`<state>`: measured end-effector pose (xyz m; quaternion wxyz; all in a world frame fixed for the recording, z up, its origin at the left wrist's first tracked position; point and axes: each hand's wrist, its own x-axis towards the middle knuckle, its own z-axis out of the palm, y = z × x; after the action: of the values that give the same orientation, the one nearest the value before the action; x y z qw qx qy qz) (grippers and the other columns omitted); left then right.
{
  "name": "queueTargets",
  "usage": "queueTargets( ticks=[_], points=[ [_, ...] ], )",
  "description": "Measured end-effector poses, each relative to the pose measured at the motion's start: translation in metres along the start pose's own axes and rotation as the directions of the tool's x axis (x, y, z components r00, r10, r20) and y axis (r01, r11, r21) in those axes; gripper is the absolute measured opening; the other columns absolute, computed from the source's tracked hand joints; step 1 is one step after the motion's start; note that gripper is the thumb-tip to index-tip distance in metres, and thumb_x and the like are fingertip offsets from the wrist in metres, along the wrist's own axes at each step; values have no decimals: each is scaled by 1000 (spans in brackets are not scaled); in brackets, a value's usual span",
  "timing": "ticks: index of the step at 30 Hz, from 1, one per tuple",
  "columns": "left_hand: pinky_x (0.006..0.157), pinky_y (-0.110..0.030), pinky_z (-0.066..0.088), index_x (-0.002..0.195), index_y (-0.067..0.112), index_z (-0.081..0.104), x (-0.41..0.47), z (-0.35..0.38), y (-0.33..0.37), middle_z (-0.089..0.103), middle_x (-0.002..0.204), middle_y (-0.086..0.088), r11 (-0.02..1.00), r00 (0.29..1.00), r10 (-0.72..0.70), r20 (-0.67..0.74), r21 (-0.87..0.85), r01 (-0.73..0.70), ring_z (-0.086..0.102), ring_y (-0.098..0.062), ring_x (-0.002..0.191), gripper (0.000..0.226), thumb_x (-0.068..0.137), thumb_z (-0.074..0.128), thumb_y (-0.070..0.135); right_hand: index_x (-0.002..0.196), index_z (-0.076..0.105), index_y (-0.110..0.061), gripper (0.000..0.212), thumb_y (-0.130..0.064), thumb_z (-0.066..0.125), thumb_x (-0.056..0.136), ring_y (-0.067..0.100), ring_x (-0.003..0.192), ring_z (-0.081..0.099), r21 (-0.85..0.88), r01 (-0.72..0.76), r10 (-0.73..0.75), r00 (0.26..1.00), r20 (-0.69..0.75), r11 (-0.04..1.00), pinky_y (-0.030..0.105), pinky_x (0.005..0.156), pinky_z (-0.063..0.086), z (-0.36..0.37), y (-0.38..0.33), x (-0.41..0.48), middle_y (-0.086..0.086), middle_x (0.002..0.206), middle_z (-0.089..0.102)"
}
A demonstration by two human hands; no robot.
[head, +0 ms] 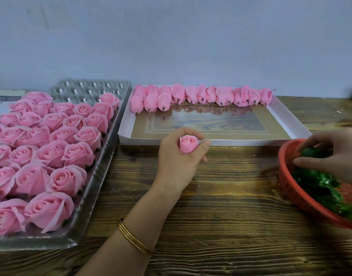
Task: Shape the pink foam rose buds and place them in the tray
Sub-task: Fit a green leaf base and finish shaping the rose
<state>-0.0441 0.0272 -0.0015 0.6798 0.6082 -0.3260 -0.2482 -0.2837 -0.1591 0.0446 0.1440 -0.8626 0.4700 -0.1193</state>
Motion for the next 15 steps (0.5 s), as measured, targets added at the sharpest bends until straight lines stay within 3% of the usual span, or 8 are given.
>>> queueTargets(
  ticks=[4,7,10,12,15],
  points=[
    [60,-9,49,78,20,67,1,-1,-1,69,67,1,1000,1000,1,-4,11,-1,63,-5,53,15,80,77,9,72,63,-47,27,-53,81,53,19,65,65,-37,-5,3,999,-45,999,46,63,58,0,1,-1,-11,70,67],
    [59,-11,49,77,21,67,1,0,-2,69,67,1,1000,1000,4,-11,15,-4,63,-5,52,16,80,77,8,69,62,-45,32,-44,89,53,20,67,66,-77,-54,53,999,-14,996,46,66,59,1,11,-1,-10,71,67],
    [60,-13,50,76,20,66,0,0,-2,68,66,1,1000,1000,9,-20,7,-9,62,-5,51,17,80,77,6,82,60,-63,41,-72,69,44,16,66,67,-90,-42,38,998,-49,995,39,56,59,-4,33,4,-14,70,67],
    [61,-14,50,77,19,67,0,0,-1,69,67,1,1000,1000,3,-16,11,-3,62,-5,52,16,80,76,7,94,60,-66,56,-92,59,45,14,68,69,-44,-15,10,992,-125,999,38,55,59,-8,42,6,-13,76,69],
    [62,-11,50,80,13,68,0,1,0,69,67,0,1000,1000,-13,-11,8,13,62,-4,53,10,81,75,7,116,59,-59,74,-94,59,51,12,66,72,153,32,-10,990,-140,988,49,60,60,-12,19,-6,-13,77,73]
  ],
)
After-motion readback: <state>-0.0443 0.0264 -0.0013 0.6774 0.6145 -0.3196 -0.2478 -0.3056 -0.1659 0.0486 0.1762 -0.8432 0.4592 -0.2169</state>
